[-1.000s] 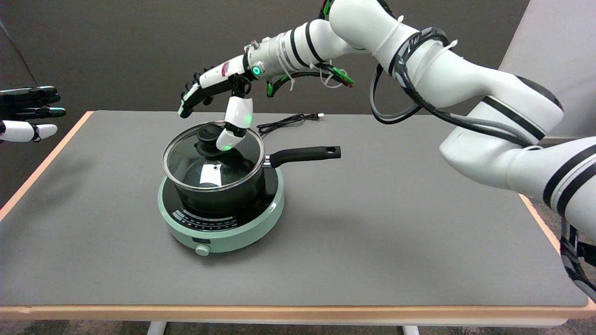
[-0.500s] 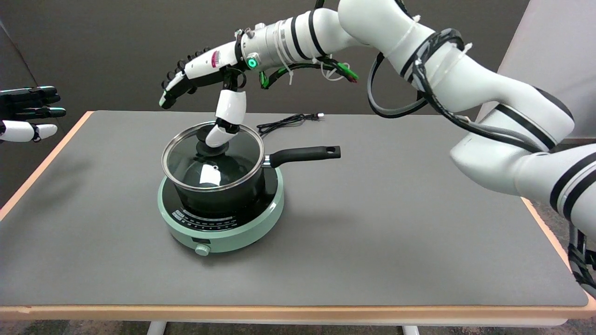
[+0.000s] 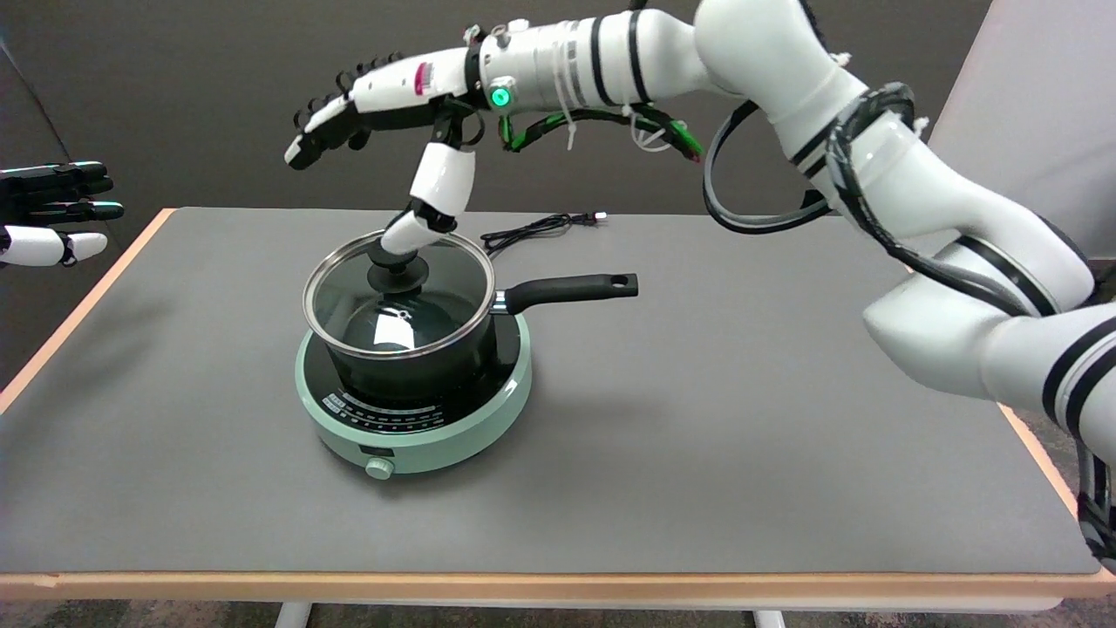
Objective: Place the pot lid onto the pot.
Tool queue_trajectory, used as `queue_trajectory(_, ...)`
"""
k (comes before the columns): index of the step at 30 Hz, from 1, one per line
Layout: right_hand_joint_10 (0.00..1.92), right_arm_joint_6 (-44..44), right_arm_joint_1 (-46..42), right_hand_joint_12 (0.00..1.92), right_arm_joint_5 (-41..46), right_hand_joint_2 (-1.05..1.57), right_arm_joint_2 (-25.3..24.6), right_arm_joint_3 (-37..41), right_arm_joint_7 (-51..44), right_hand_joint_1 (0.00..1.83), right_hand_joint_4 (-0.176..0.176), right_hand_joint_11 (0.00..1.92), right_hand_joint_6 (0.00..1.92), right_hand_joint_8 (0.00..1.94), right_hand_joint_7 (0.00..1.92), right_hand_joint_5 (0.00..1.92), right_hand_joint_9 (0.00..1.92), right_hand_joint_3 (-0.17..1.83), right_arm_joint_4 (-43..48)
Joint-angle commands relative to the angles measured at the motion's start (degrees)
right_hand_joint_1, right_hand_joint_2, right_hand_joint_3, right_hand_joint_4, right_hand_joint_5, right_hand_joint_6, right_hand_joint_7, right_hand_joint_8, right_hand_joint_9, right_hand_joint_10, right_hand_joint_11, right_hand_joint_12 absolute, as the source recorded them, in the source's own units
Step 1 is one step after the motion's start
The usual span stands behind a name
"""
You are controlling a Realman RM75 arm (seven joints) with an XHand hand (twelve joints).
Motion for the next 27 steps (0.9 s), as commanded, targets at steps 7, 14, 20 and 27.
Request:
queue_trajectory(7,0.30,-0.56,-12.49,0.78,6.17,0.39,7.56,17.28,0.90,0.75,0.043,0.28,0.16,0.17,0.31,0.33,0.31,0.91,10.19)
queue_trajectory(14,0.30,3.36,-18.29,0.80,8.33,0.40,10.20,22.42,0.56,0.75,0.049,0.30,0.17,0.17,0.33,0.35,0.34,0.91,15.28)
queue_trajectory(20,0.32,4.94,-24.80,0.84,10.00,0.42,12.40,28.26,0.95,0.74,0.077,0.32,0.18,0.18,0.42,0.40,0.41,0.92,20.05)
queue_trajectory(27,0.31,2.05,-27.39,0.86,19.84,0.42,15.35,29.57,0.48,0.72,0.093,0.34,0.18,0.18,0.44,0.41,0.43,0.91,19.19)
